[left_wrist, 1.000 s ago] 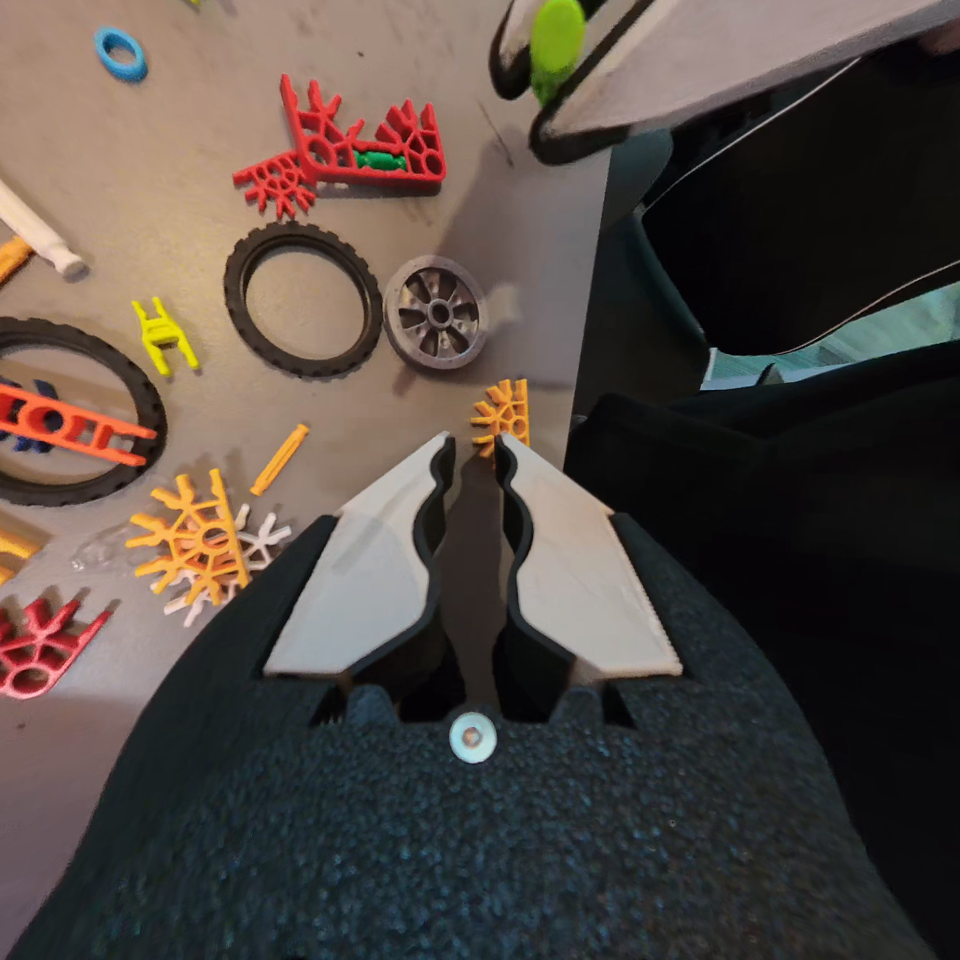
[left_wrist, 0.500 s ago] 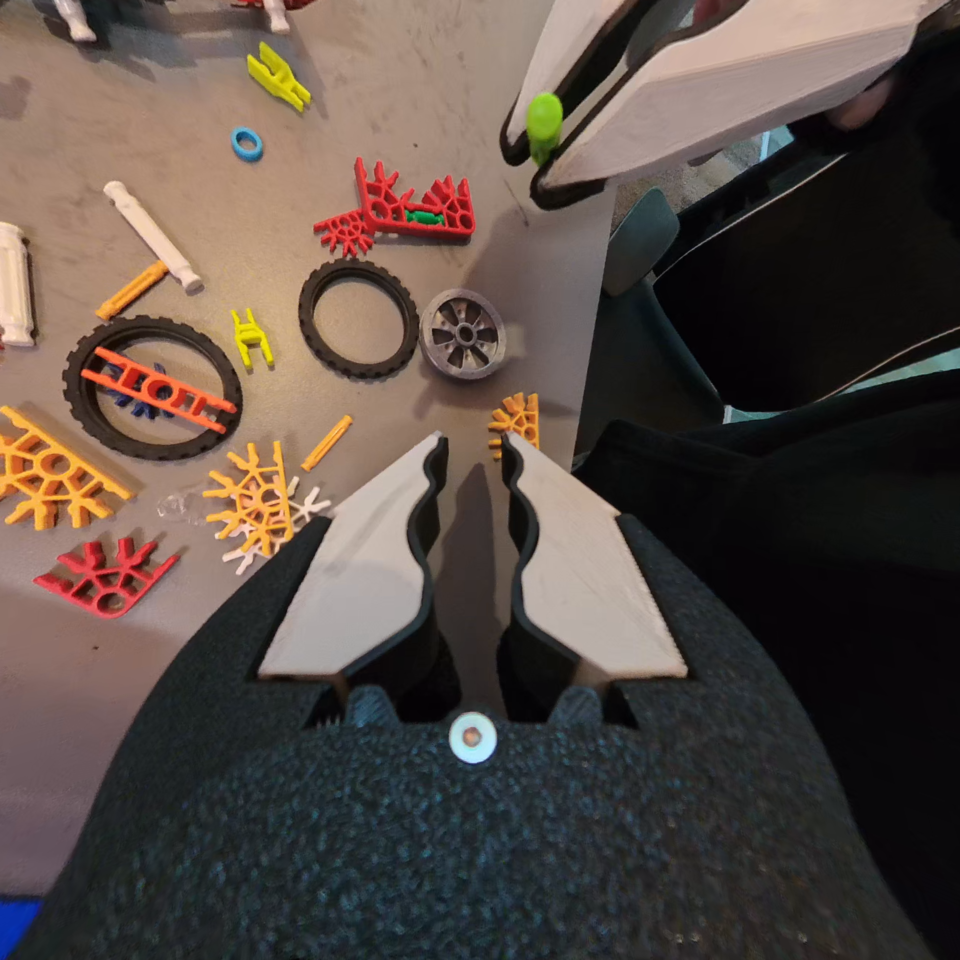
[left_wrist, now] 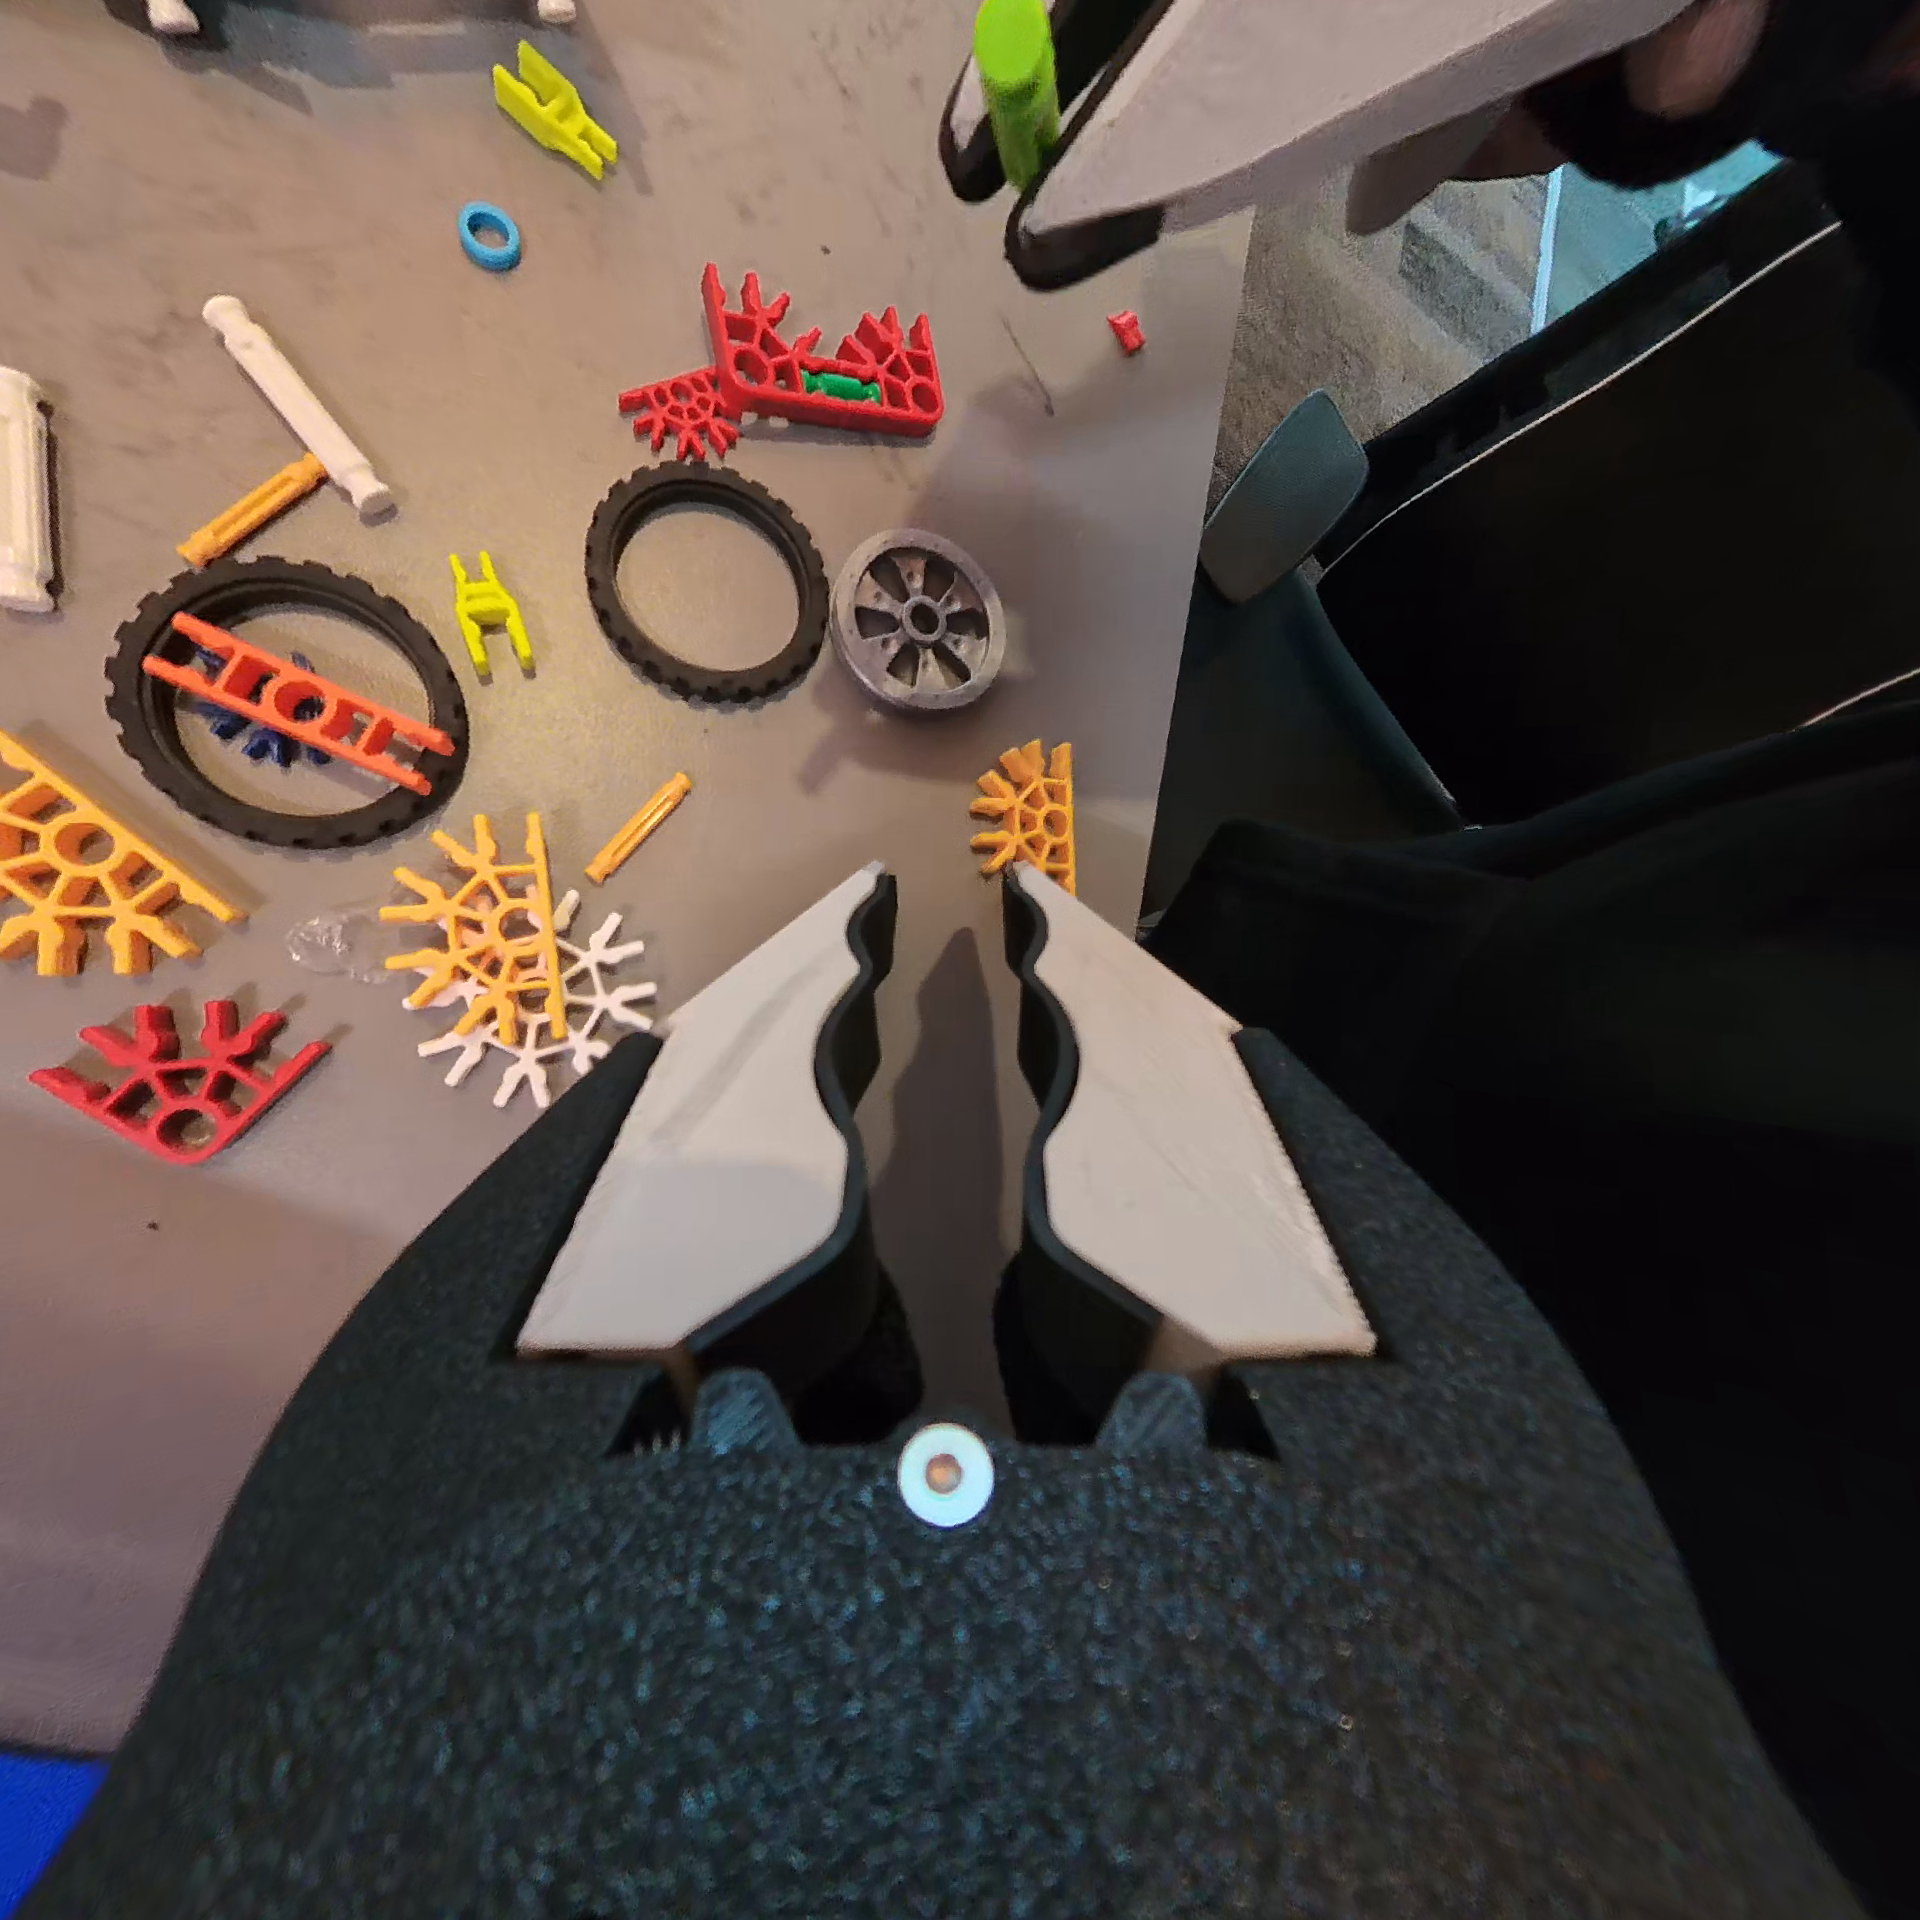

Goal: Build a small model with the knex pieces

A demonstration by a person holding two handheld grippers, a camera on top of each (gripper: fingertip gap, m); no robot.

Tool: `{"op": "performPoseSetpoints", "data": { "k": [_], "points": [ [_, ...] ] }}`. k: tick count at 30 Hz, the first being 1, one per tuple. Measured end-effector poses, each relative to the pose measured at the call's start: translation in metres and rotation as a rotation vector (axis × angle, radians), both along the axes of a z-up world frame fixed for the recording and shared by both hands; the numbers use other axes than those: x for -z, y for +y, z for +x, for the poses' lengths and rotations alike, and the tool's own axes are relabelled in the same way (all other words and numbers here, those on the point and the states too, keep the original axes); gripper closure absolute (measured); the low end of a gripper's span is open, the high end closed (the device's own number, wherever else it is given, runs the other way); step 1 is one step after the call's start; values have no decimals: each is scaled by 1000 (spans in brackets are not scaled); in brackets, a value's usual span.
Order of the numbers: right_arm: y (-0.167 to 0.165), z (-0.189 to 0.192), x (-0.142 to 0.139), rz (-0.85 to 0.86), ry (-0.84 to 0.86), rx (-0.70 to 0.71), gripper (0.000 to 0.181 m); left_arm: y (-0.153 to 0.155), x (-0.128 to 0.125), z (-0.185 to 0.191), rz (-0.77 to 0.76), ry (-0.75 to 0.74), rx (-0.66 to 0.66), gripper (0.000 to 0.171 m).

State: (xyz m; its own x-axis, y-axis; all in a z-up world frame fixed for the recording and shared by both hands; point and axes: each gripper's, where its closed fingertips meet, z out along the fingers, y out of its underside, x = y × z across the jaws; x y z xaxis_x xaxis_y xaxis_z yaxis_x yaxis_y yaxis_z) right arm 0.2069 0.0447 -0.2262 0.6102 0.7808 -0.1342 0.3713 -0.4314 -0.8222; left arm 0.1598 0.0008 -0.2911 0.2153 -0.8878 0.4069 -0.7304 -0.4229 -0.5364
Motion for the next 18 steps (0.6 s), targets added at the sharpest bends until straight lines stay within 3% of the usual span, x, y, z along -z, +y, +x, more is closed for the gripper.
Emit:
{"op": "performPoseSetpoints", "data": {
  "k": [18],
  "points": [
    [-2, 2, 4, -26, -4, 17, 176, -7, 1, -12, 69, -33, 9, 149]
  ]
}}
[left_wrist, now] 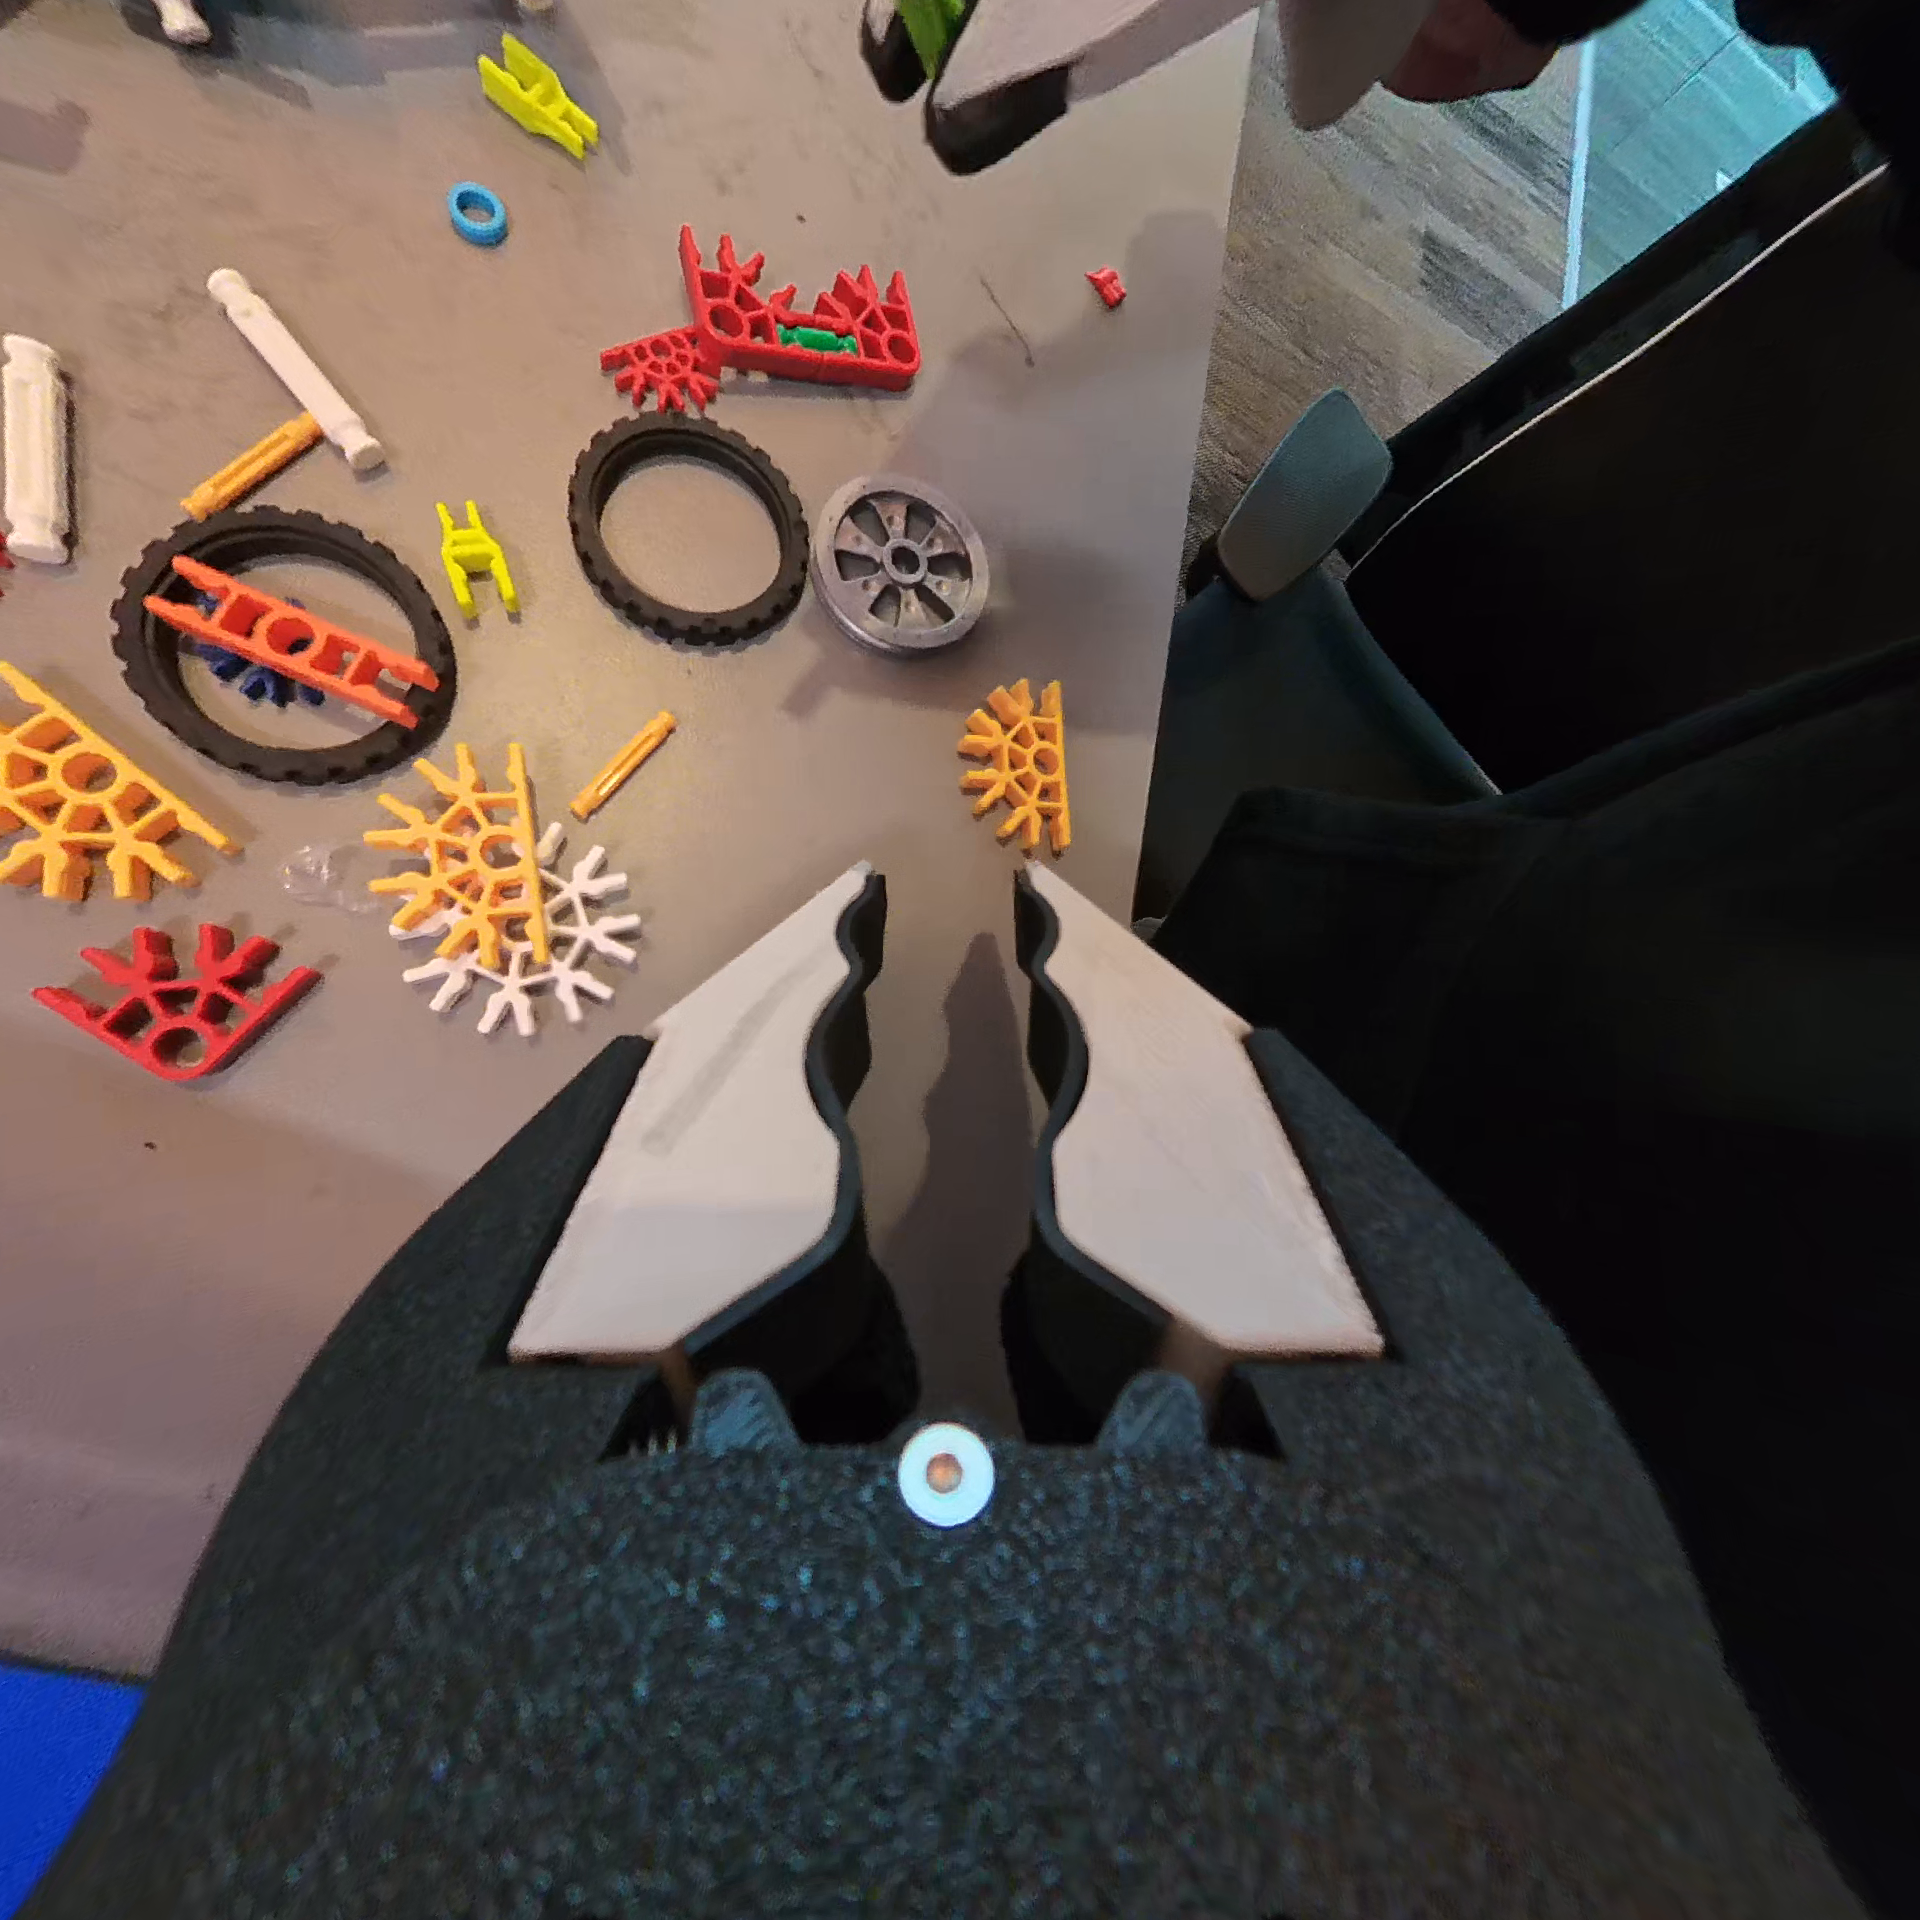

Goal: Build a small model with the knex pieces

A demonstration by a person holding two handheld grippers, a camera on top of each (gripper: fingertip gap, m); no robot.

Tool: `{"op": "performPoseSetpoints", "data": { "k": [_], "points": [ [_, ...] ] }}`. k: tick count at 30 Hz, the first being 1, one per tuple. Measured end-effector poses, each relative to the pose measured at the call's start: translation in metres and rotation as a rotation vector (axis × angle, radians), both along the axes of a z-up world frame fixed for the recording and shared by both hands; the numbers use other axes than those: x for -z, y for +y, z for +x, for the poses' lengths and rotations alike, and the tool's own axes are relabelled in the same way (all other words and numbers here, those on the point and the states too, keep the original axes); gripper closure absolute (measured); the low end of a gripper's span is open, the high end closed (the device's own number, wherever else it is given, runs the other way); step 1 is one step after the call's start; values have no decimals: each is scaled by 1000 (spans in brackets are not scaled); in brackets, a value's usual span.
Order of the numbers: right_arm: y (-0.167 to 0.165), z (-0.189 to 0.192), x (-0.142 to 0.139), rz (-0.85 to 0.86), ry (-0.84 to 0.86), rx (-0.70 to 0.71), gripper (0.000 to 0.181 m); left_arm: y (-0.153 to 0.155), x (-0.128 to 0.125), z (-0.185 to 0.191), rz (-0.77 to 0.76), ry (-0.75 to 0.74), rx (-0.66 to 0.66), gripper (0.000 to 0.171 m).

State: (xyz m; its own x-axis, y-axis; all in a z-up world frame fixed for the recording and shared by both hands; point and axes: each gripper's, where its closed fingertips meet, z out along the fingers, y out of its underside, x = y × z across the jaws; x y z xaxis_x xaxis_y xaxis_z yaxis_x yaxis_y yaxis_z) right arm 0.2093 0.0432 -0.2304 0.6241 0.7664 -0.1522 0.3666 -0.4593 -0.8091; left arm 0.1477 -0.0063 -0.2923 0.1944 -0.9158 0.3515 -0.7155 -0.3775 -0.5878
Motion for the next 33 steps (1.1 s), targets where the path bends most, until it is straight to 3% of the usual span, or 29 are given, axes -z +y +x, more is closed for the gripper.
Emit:
{"op": "performPoseSetpoints", "data": {
  "k": [7, 13, 16, 20, 22, 25, 29, 33],
  "points": [
    [-4, -3, 11, -46, -15, -13, 176, -7, 6, 5, 31, -26, 40, 146],
    [-3, -4, 12, -56, -17, -17, 176, -13, -4, 17, 64, -81, 71, 146],
    [-2, -5, 11, -56, -17, -20, 176, -10, -32, 21, 96, -150, 70, 146],
    [2, -7, 10, -55, -17, -30, 176, 8, -97, 9, 236, -200, 63, 146],
    [5, -10, 9, -53, -15, -38, 176, 36, -121, -12, 359, -168, 4, 146],
    [10, -16, 7, -47, -11, -57, 176, 89, -135, -63, 447, -89, -154, 147],
    [15, -22, 6, -43, -10, -81, 176, 133, -104, -142, 387, 134, -304, 145],
    [20, -23, 8, -50, -12, -94, 176, 143, -62, -185, 304, 288, -346, 144]
  ]
}}
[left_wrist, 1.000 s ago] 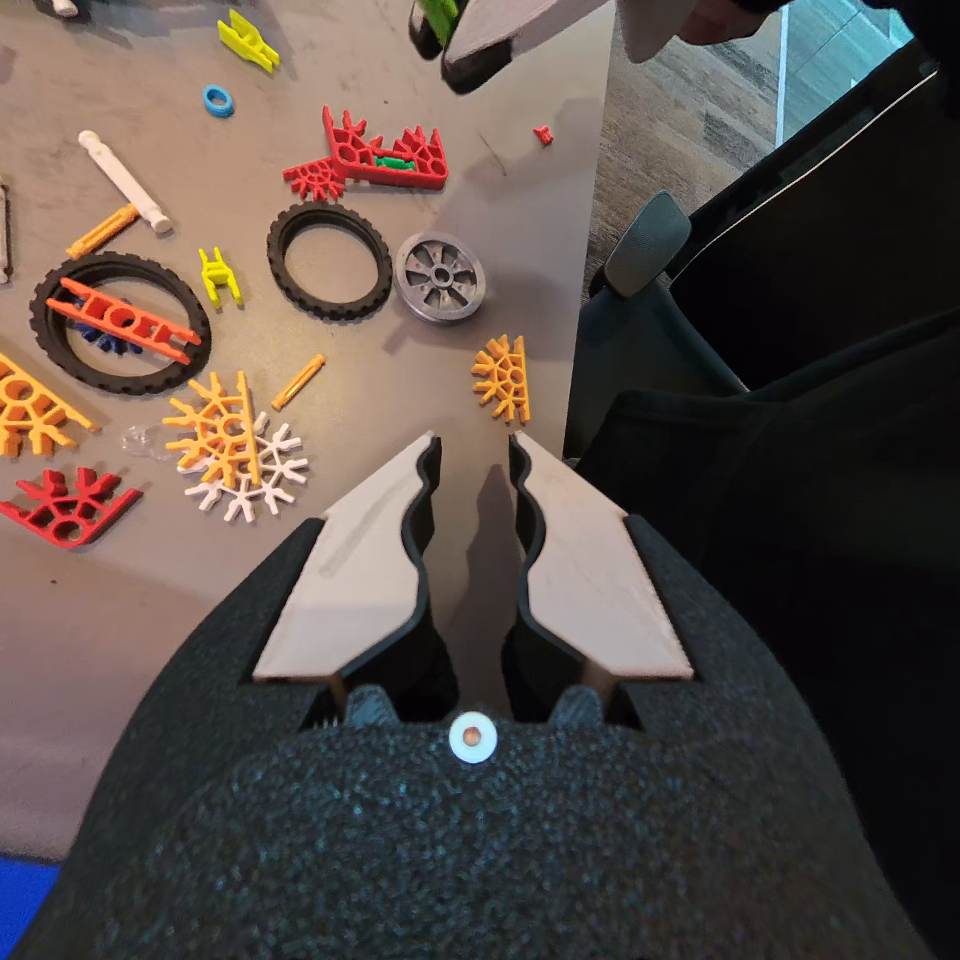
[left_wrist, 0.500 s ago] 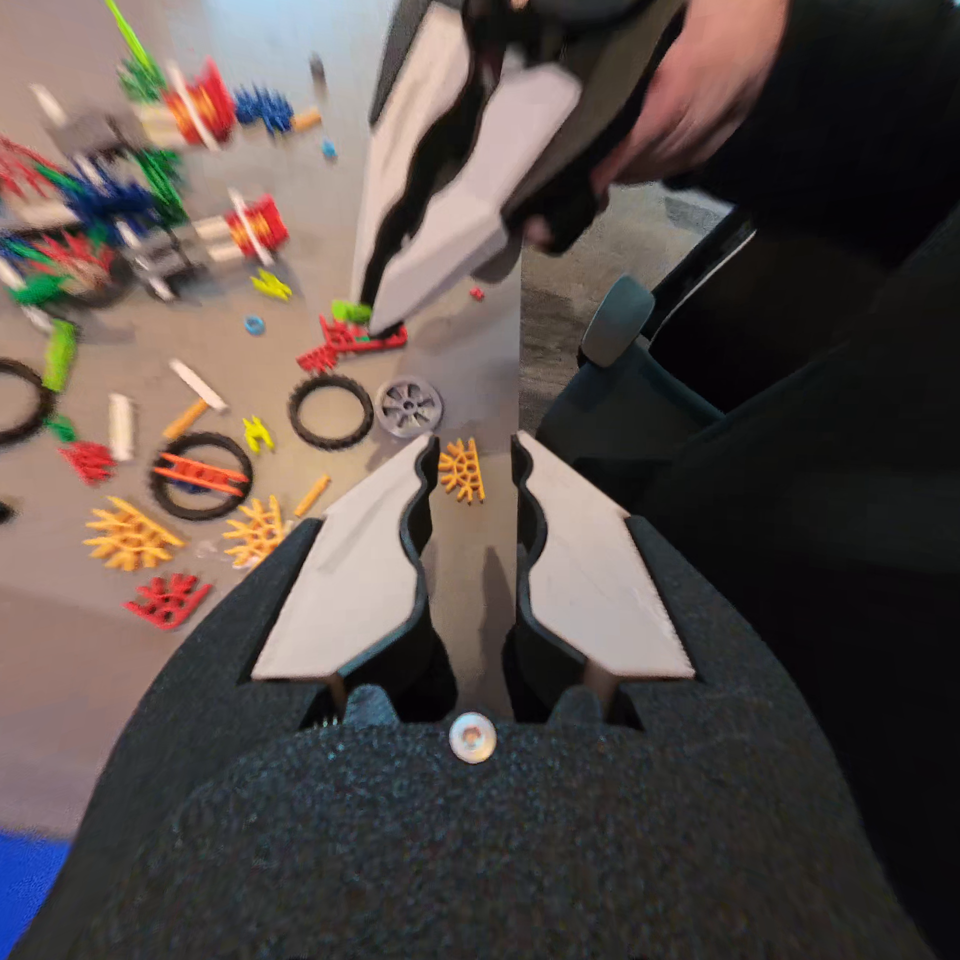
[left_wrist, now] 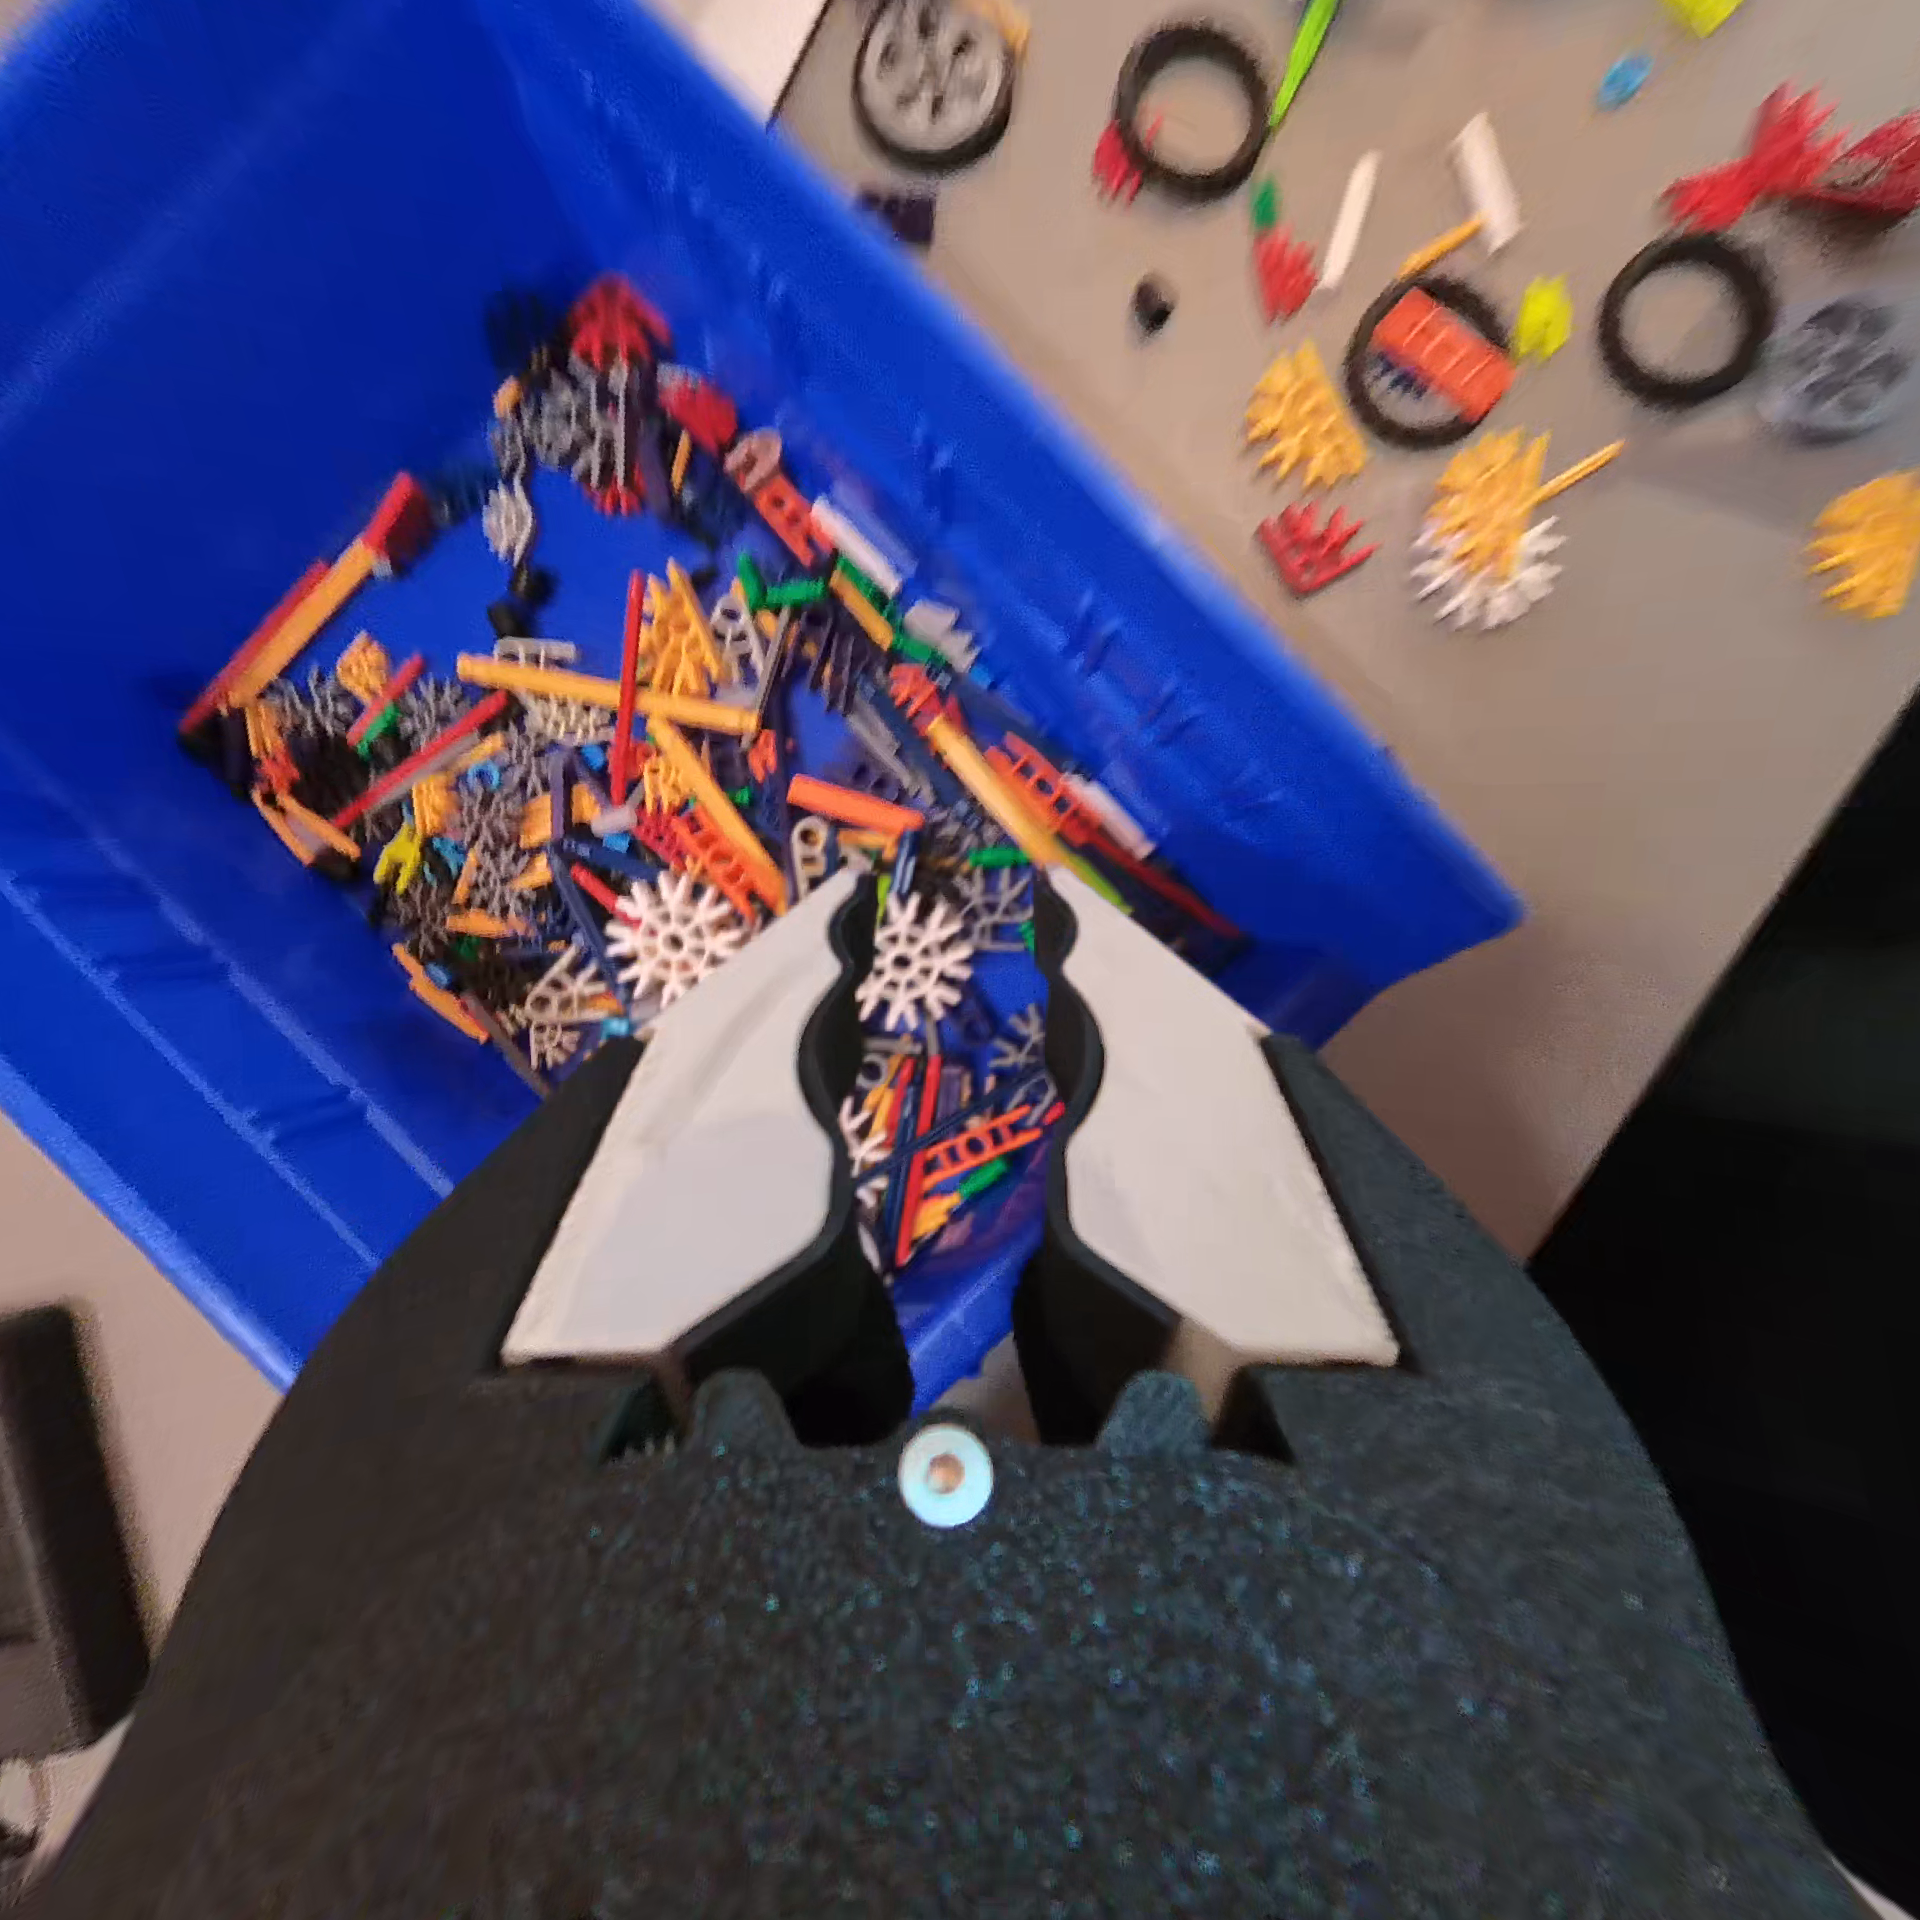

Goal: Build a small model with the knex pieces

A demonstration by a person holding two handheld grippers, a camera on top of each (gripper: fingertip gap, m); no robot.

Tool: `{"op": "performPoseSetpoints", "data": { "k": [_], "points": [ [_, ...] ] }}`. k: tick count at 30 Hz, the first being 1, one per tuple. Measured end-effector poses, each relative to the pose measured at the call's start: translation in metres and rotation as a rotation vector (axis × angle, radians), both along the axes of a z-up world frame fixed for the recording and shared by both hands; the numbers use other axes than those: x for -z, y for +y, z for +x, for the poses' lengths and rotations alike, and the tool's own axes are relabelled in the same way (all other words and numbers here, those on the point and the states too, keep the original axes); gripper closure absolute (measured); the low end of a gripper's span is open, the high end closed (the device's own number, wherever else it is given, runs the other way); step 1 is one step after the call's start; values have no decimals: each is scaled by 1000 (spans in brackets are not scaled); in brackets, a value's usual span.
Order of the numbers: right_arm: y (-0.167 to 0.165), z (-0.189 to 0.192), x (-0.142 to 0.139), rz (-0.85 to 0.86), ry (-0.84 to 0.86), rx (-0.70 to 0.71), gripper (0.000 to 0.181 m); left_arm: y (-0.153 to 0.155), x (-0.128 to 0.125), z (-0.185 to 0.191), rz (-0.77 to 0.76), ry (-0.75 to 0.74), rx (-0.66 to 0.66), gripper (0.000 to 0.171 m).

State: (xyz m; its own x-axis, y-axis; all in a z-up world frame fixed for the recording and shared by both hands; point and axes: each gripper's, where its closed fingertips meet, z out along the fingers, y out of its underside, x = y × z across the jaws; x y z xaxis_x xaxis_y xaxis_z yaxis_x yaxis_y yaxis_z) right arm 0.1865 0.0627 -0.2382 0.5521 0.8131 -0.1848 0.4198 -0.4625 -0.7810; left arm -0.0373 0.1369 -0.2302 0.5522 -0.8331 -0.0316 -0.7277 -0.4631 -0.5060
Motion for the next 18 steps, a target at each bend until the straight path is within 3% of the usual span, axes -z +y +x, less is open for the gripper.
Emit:
{"op": "performPoseSetpoints", "data": {
  "k": [6, 15, 18],
  "points": [
    [7, -3, 2, -9, -4, -22, 176, 3, 50, -13, -79, 147, 11, 142],
    [19, -4, 3, -16, -6, -44, 176, 8, 77, -25, -130, 284, 29, 147],
    [23, -4, 4, -19, -8, -51, 176, 18, 76, -39, -95, 343, -23, 148]
  ]
}}
